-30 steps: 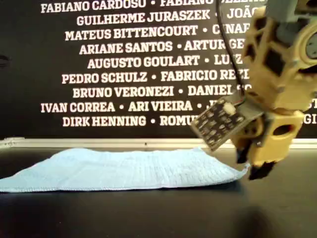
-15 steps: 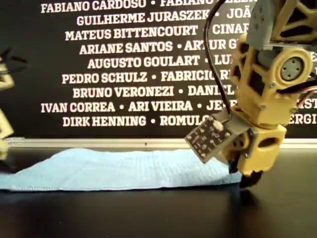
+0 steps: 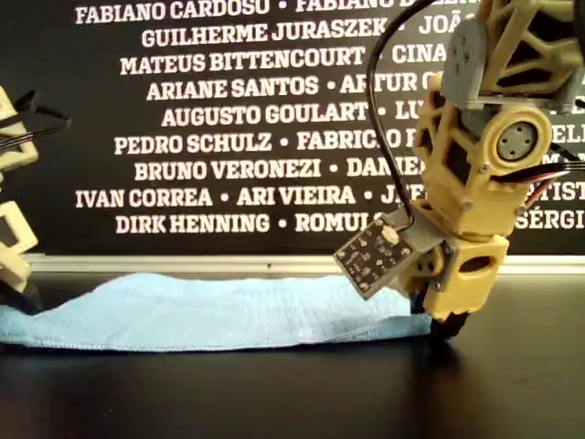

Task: Fold a cloth

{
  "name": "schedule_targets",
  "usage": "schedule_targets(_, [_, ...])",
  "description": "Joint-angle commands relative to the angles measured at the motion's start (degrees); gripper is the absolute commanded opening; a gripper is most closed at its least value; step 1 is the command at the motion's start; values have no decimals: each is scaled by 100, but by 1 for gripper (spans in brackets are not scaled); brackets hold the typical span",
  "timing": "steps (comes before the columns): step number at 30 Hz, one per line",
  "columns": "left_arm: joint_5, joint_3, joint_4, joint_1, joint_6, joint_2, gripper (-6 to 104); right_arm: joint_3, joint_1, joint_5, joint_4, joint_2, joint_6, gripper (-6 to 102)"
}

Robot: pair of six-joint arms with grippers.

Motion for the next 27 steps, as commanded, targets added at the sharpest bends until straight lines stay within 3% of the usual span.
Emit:
schedule_targets(1, [-79,-53,-88,-132,-18,9,75,-255,0,18,-220,44,18,54])
schedule_targets(11, [-79,-53,-88,-132,-18,0,75,-343,62,18,-229,123,18,44])
schedule_targets(15, [-79,-53,-79,-141,-18,35,72,-369,62,18,-237,149,18,35])
schedule_targets(27, [18,-457,-88,-149,-26,62,15,-765,53,9,-308,79,18,5])
